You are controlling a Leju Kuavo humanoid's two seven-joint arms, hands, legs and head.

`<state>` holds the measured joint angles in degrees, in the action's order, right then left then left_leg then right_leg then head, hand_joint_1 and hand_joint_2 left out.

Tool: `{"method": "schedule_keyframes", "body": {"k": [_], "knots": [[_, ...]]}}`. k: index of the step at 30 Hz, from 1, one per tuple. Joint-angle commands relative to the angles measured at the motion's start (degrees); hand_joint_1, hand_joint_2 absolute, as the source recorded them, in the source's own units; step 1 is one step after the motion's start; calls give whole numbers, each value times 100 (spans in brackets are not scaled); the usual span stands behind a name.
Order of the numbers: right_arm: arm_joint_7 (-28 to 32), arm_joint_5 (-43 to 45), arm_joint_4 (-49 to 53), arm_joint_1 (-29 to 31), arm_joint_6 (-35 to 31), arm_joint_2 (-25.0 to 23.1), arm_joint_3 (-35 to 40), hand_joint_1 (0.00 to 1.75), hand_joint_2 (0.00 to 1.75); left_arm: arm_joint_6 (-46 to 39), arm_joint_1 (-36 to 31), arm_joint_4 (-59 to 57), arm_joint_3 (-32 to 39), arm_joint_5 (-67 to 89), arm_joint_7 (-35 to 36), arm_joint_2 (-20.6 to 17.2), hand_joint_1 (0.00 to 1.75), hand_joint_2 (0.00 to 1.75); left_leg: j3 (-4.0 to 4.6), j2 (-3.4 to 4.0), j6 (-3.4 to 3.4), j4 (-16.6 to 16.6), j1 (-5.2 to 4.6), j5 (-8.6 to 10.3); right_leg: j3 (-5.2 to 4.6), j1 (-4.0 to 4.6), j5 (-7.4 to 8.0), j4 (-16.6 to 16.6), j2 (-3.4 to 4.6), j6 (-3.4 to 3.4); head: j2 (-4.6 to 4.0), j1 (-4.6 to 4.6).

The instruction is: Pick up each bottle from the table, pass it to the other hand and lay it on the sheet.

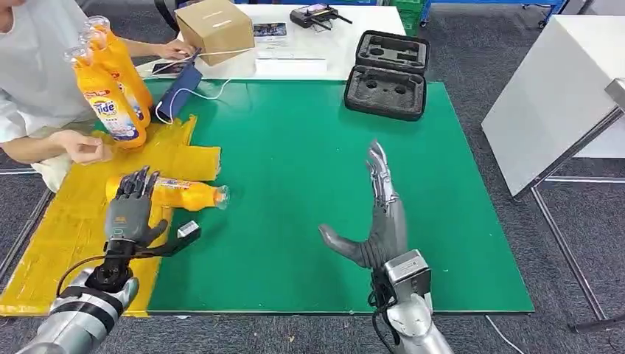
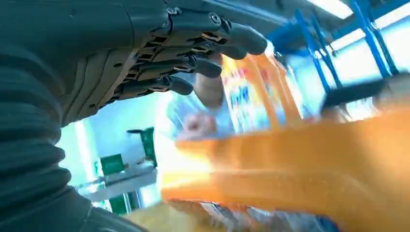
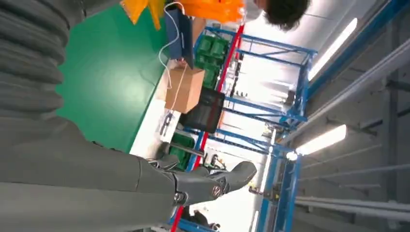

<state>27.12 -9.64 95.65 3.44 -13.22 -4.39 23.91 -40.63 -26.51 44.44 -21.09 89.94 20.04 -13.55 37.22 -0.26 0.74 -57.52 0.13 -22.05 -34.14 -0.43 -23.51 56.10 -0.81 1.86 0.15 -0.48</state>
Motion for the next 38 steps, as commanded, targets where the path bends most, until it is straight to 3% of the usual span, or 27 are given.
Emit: {"method": "schedule_keyframes", "body": {"k": [1,4,9,10,11,12,13,14,15,18,20,22,26,31,38], "knots": [[-152,-252,-365,-54,-194,147,-117,0,175,63,-111,2055,-1278,6,990,-452,0,175,-20,-10,-5,-4,6,-15,30,7,-18,-1,-7,-5,0,-2],[-301,-326,-484,-118,-273,137,-342,0,175,63,-715,2556,-2404,6,1996,-992,0,175,-1,-18,-5,-10,10,-11,15,12,-14,3,-15,-5,0,-2],[-325,-340,-528,-216,-290,115,-512,0,175,63,-375,3064,-2137,6,1896,-697,0,175,-11,-13,-4,-3,8,-11,19,9,-15,-4,-11,-6,0,4],[-362,-431,-513,-263,-269,71,-591,0,175,63,195,3422,-1160,-292,991,-87,0,175,-7,-11,-3,0,4,-8,16,5,-11,-5,-8,-4,0,-2],[-389,-582,-479,-348,-180,-1,-741,0,175,63,685,2928,1000,-1351,-1169,1268,0,175,-21,-14,-4,0,1,-14,32,3,-17,-4,-10,-5,0,2],[-394,-672,-465,-400,-84,-39,-864,0,175,63,639,2492,2826,-1295,-3329,2226,0,175,-17,-7,-2,4,2,-12,28,4,-12,-10,-7,-3,0,0],[-588,-785,-448,-498,111,-86,-1106,0,175,783,230,993,2704,-3299,-5316,2463,0,175,-7,-18,3,13,-4,0,18,-2,-4,-17,-19,2,0,-2],[-686,-851,-444,-581,259,-150,-1433,0,175,2247,290,1257,2431,-4418,-5178,2450,0,175,-25,-21,3,13,-6,-7,30,-5,-11,-23,-23,2,0,-9],[-579,-916,-455,-636,534,-225,-1743,0,175,2239,381,1513,2058,-4560,-4873,2405,0,175,-18,-19,1,8,-5,-2,26,-4,-7,-20,-25,0,0,-11],[-546,-966,-488,-635,653,-300,-1886,0,175,2259,359,1472,1940,-4757,-4789,2341,0,175,-30,-56,10,-2,-13,-11,13,-16,-40,-15,-48,32,0,55],[-758,-892,-715,-586,869,-397,-2239,0,175,3533,362,1463,1822,-5690,-4735,2355,0,175,-15,-10,9,2,-26,-23,29,-21,-20,-13,-10,35,0,33],[-644,-838,-920,-586,1084,-465,-2614,0,175,4598,503,1467,1708,-6529,-4653,2451,0,175,-19,-18,8,5,-29,-20,37,-20,-21,-16,-23,21,0,46],[-397,-695,-1092,-577,1497,-536,-2929,0,175,5138,716,1410,1426,-7109,-4639,2412,0,175,-34,-23,9,10,-31,-18,53,-24,-23,-22,-28,23,0,35],[-231,-310,-1403,-518,2047,-386,-3251,0,175,5501,629,1119,1700,-7919,-4784,2332,0,175,-25,-14,11,7,-30,-21,42,-23,-21,-19,-13,25,0,37],[-207,-279,-1481,-475,2108,-399,-3274,0,175,5587,588,1097,1746,-8010,-4772,2283,0,175,-5,-12,12,5,-31,-12,21,-24,-14,-13,-13,29,0,37]]}}
